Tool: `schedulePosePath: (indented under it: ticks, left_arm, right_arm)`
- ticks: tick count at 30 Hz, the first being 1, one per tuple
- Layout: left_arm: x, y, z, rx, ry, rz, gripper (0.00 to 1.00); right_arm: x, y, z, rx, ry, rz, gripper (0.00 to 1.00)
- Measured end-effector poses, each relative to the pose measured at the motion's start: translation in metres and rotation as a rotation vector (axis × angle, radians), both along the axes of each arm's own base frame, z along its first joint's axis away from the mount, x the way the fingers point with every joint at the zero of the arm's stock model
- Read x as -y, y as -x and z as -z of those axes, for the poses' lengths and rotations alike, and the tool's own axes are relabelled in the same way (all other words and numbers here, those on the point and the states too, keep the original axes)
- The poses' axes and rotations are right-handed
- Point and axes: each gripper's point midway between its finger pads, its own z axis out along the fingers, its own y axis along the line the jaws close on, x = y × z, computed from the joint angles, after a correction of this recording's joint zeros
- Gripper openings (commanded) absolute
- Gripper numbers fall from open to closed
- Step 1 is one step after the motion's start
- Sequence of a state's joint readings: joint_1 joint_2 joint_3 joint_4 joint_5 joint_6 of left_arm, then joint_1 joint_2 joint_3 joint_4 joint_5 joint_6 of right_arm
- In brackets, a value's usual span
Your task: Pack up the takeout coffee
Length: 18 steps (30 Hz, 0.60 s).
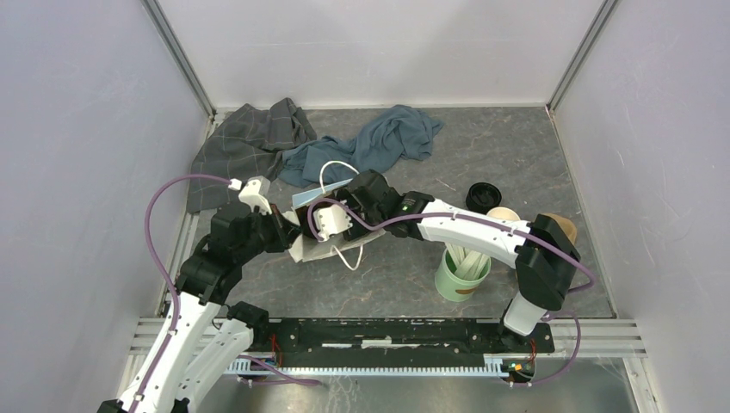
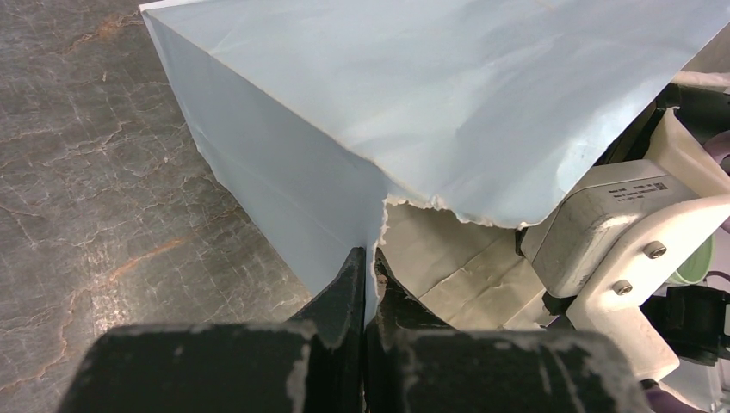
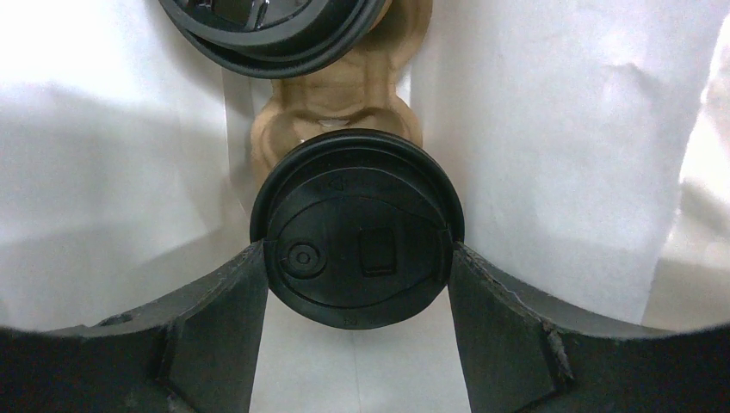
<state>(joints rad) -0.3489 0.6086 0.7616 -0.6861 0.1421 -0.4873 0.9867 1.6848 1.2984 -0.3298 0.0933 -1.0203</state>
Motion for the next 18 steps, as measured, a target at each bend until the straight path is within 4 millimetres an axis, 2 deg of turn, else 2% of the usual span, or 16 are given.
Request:
schedulePosePath:
  ticks: [18]
  left_arm:
    - [0.001,-0.001,0.001,-0.004,-0.002,0.001,0.02]
  right_arm:
    - [-0.012,-0.007,0.009,0.003,-0.045,-0.029,0.00]
